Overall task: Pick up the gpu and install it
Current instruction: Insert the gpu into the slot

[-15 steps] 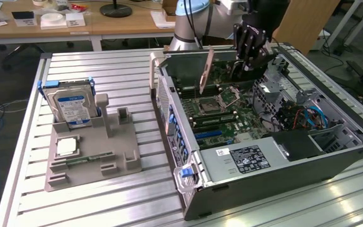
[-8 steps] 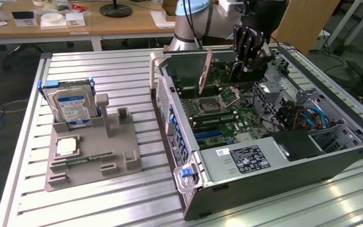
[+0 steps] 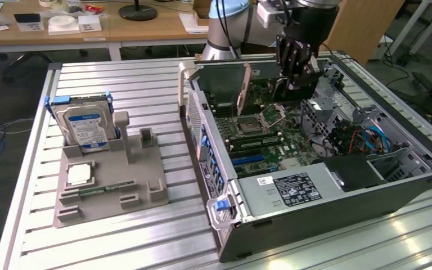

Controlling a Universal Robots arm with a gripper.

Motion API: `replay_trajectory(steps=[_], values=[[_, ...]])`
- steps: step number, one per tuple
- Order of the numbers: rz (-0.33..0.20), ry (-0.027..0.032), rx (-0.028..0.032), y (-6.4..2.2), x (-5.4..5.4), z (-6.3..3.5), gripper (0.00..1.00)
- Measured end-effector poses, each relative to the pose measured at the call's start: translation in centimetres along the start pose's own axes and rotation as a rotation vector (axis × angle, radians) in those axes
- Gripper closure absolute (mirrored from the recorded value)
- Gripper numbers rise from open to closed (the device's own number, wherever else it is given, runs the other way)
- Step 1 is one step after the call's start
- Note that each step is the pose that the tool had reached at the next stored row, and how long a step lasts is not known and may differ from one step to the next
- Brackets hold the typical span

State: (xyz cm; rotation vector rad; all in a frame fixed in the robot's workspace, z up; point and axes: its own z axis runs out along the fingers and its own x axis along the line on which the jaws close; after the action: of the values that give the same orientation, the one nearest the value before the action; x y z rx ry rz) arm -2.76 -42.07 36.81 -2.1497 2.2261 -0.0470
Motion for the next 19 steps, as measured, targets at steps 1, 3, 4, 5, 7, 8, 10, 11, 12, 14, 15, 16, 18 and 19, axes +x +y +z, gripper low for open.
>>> replay_trajectory(steps=[1,3,4,5,7,8,10,11,12,14,15,16,18,19], values=[[0.0,0.0,-0.0001,0.01,0.0,0.11,0.72],[0.0,0.0,0.0,0.04,0.1,0.29,0.72],[0.0,0.0,0.0,0.07,0.1,0.37,0.72],[0.0,0.0,0.0,0.18,0.1,0.42,0.72],[0.0,0.0003,0.0001,0.34,0.1,0.45,0.72],[0.0,0.0002,0.0005,0.4,0.1,0.48,0.72],[0.0,-0.0001,0.0009,0.58,0.1,0.57,0.72],[0.0,0.0002,0.0009,0.61,0.2,0.59,0.72],[0.001,0.0002,0.0009,0.61,0.4,0.59,0.72],[0.003,-0.0002,0.0011,0.67,0.5,0.7,0.72],[0.004,0.0002,0.0013,0.68,0.6,0.77,0.72],[0.004,0.0001,0.0016,0.7,0.6,0.88,0.72],[0.004,0.0003,0.0016,0.81,0.6,1.17,0.72],[0.004,0.0003,0.0017,0.94,0.6,1.35,0.72]])
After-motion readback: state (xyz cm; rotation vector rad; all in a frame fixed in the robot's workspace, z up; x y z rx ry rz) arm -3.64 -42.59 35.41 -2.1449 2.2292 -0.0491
